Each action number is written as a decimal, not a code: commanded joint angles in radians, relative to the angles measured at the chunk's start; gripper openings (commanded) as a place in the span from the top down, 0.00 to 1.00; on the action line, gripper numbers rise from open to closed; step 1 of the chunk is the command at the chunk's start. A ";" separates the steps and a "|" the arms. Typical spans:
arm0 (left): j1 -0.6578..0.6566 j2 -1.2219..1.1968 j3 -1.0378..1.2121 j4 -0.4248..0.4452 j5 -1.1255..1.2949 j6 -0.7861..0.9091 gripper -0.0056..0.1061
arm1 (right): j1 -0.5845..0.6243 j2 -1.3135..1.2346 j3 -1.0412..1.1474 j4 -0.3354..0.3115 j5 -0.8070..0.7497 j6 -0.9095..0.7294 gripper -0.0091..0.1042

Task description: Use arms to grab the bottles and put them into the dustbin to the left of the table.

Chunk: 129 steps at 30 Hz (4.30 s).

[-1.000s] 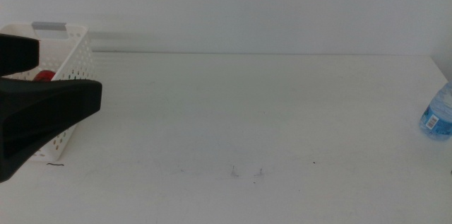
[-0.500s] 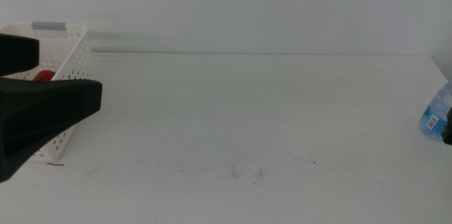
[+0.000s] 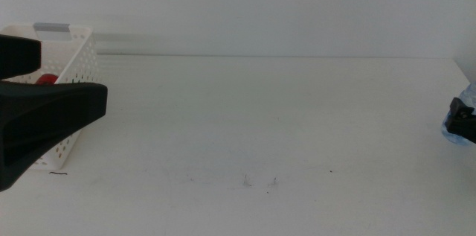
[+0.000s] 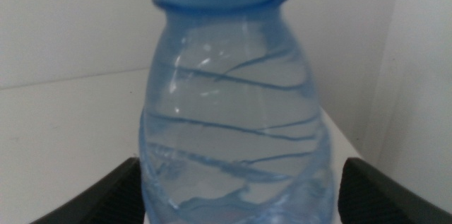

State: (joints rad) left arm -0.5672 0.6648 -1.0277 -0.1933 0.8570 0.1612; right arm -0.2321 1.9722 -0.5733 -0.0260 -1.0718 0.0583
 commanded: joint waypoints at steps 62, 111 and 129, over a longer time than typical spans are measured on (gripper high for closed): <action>-0.007 -0.005 0.001 0.001 -0.015 -0.002 0.11 | 0.873 -0.280 -0.520 -0.073 1.295 0.206 0.10; -0.012 0.628 0.829 0.109 -1.742 -0.250 0.11 | 0.873 -0.899 -0.594 0.113 1.805 -0.120 0.10; 0.066 1.271 0.442 0.284 -2.005 -0.351 0.11 | 0.873 -0.899 -0.594 0.111 1.805 -0.120 0.10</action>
State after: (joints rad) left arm -0.5152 1.9138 -0.5583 0.0536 -1.1437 -0.1625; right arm 0.6383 1.0757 -1.1604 0.0922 0.7416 -0.0540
